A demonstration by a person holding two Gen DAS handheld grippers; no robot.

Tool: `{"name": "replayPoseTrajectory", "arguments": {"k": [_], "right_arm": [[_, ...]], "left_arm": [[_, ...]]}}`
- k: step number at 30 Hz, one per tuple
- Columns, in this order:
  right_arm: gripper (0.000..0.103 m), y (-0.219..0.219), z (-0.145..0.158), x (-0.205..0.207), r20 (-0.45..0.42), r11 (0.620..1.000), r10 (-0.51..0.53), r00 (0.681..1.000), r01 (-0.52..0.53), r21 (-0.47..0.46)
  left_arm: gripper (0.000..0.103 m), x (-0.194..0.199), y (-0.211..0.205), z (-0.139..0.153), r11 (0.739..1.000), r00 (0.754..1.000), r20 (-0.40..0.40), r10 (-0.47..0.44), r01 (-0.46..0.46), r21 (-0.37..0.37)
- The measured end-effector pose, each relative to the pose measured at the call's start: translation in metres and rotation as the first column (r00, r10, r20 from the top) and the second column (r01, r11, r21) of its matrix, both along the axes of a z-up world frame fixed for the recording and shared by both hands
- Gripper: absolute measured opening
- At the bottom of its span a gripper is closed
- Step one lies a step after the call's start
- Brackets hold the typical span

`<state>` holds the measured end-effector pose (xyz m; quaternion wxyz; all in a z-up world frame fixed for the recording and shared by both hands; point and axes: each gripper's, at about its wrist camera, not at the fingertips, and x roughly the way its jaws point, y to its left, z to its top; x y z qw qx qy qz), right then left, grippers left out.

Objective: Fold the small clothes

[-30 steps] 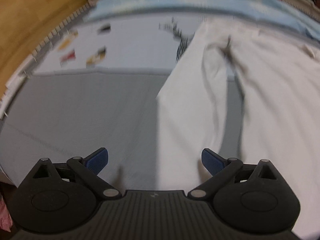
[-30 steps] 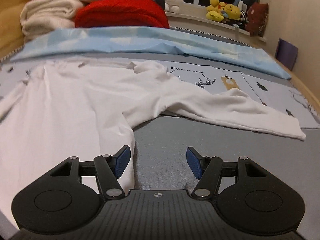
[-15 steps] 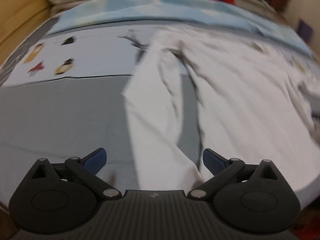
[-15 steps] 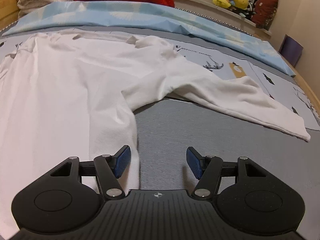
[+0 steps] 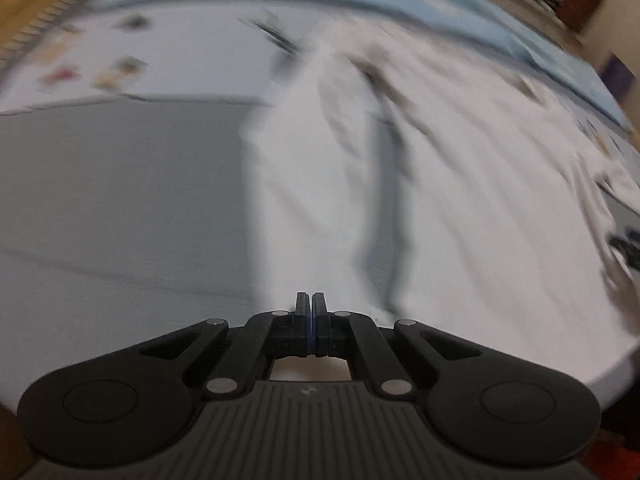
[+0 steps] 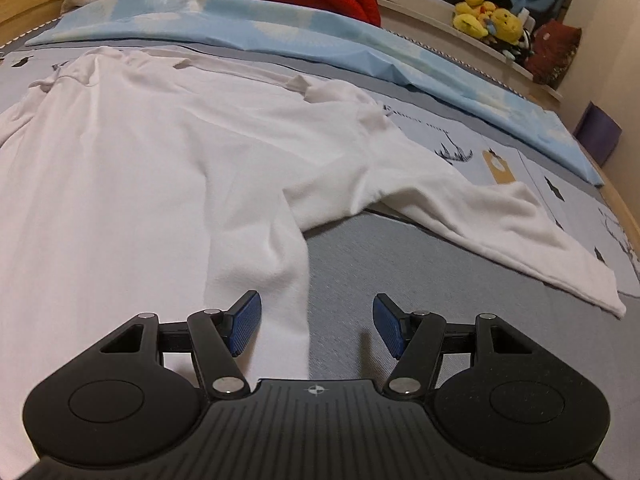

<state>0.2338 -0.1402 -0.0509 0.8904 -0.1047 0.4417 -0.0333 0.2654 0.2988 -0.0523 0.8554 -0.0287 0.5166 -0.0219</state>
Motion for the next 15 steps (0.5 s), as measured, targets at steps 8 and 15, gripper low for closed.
{"name": "replayPoseTrajectory", "arguments": {"k": [8, 15], "right_arm": [[0.064, 0.002, -0.005, 0.003, -0.020, 1.000, -0.012, 1.000, 0.011, -0.007], [0.064, 0.009, -0.009, 0.006, -0.026, 1.000, 0.003, 1.000, -0.004, -0.024]], "left_arm": [[0.049, 0.013, 0.054, 0.033, 0.981, 0.987, 0.080, 0.141, -0.128, -0.144], [0.082, 0.048, -0.045, -0.014, 0.994, 0.998, -0.041, -0.037, 0.033, -0.108]]}}
